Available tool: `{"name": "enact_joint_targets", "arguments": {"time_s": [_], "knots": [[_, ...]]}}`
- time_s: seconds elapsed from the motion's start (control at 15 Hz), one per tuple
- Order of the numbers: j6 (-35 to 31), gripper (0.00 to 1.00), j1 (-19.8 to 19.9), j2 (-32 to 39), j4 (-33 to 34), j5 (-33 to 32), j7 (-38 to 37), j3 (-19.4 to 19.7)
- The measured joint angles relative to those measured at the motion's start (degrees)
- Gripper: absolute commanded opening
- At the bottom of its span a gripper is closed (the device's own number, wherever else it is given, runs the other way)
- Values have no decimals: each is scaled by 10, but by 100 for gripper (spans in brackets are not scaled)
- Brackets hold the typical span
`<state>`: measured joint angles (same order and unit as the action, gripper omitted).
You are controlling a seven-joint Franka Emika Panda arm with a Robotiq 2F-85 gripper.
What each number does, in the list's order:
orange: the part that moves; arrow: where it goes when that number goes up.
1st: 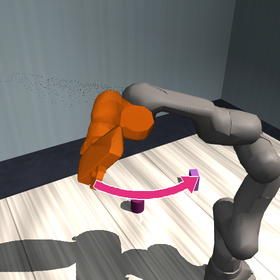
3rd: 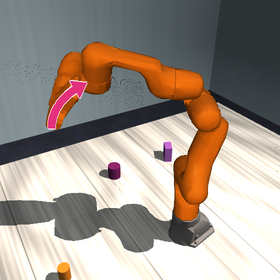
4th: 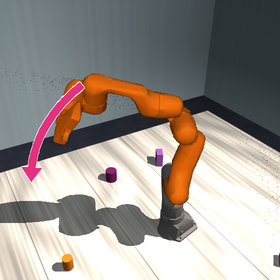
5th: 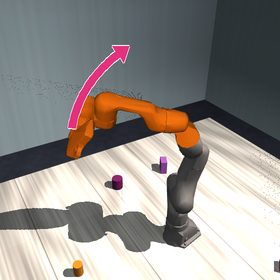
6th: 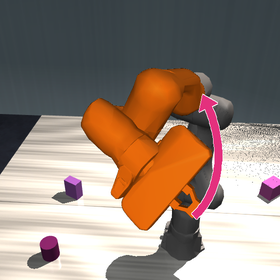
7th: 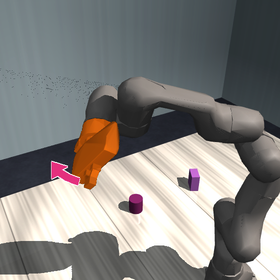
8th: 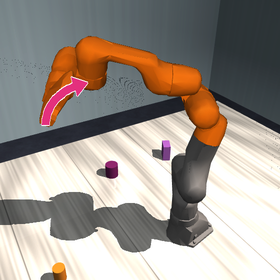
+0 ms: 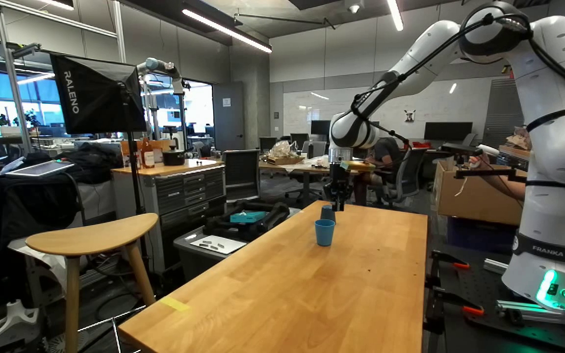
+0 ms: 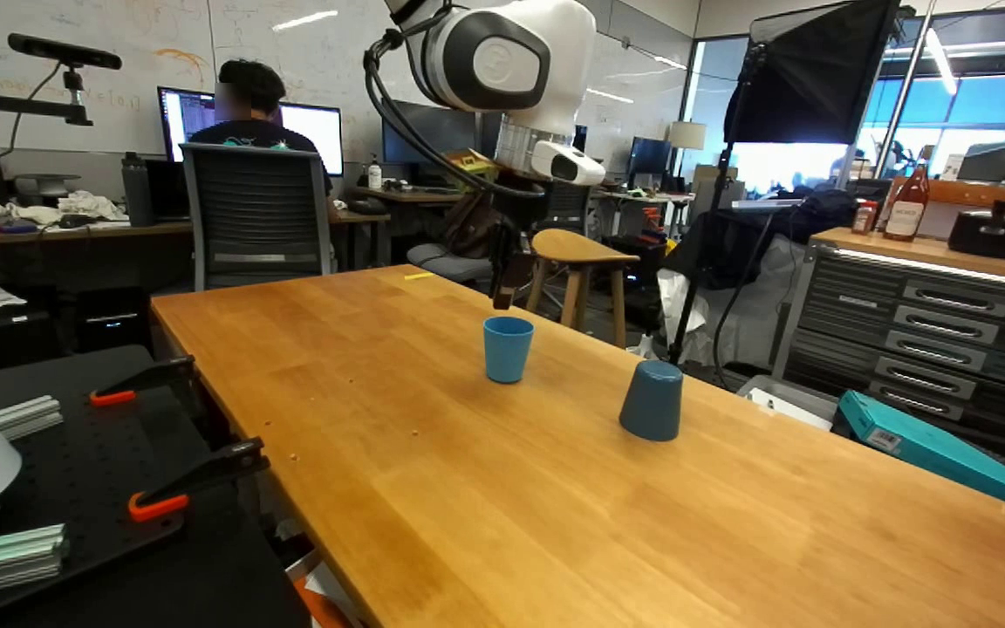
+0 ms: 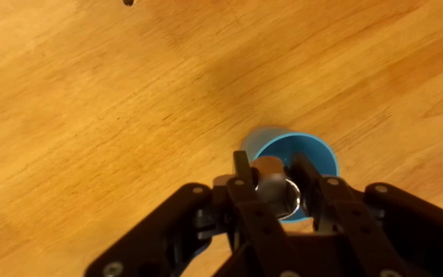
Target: Pick the silver object on the table and put it in the blue cup
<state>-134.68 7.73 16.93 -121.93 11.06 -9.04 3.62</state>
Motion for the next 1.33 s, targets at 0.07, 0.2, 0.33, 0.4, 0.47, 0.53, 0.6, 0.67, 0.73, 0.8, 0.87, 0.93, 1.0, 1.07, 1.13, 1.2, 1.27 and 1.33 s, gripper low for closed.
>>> {"name": "enact_joint_targets", "arguments": {"time_s": [0.07,0.2,0.33,0.4,0.47,0.53,0.6,0.67,0.73,0.8,0.87,0.93,1.0,1.07,1.13,1.2,1.27,1.33], "knots": [[0,9,-5,2,-2,3,-1,-1],[-4,9,-14,12,-2,6,-5,-2],[-14,9,-19,25,0,8,-8,-2],[-20,9,-21,32,2,10,-10,-2],[-25,9,-21,39,6,13,-10,-2],[-28,9,-21,47,12,17,-11,-2],[-30,9,-21,53,18,21,-12,-2],[-31,9,-21,59,25,25,-12,-2],[-31,9,-21,65,32,29,-13,-2],[-31,9,-21,70,39,32,-13,-3],[-31,9,-21,74,45,34,-13,-3],[-31,9,-21,78,50,36,-13,-4],[-31,9,-21,81,52,37,-13,-4],[-31,9,-22,85,53,37,-14,-5],[-31,9,-23,90,53,37,-14,-5],[-32,9,-24,95,53,37,-14,-5],[-35,9,-25,102,53,37,-14,-5],[-41,9,-26,109,53,37,-14,-5]]}}
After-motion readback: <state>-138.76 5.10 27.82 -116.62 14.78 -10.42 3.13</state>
